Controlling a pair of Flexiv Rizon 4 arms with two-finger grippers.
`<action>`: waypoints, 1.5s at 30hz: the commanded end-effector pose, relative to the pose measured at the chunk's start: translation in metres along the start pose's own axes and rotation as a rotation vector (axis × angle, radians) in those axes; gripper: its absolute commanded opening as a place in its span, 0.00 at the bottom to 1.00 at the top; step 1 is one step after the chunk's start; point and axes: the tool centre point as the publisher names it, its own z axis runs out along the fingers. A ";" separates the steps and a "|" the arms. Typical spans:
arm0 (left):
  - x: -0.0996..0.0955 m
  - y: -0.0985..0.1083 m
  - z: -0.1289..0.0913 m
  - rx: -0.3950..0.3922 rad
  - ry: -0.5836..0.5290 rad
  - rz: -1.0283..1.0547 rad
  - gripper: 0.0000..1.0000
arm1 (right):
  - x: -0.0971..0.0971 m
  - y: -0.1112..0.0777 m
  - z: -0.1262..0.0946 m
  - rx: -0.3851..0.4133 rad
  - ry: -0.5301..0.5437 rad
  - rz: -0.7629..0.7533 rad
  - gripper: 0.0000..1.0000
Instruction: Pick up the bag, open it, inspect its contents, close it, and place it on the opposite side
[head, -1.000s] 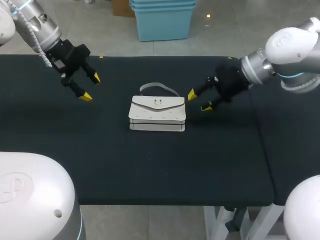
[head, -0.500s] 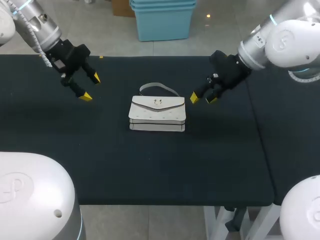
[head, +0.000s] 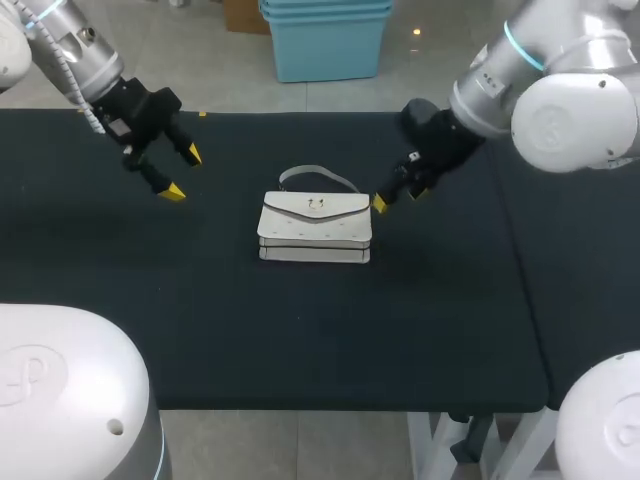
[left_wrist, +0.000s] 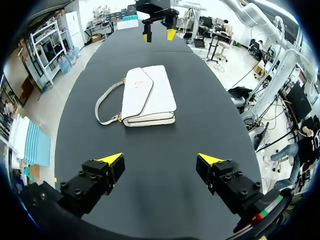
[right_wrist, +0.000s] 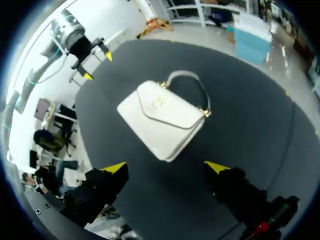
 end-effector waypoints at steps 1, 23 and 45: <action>-0.004 -0.024 0.009 -0.076 -0.034 0.089 1.00 | 0.017 -0.001 0.003 -0.020 -0.241 -0.195 1.00; -0.031 -0.064 0.036 -0.072 -0.104 0.382 1.00 | 0.024 -0.031 0.028 -0.068 -0.488 -0.601 1.00; -0.034 -0.070 0.065 -0.048 -0.216 0.493 1.00 | 0.042 -0.014 0.080 -0.126 -0.908 -0.810 1.00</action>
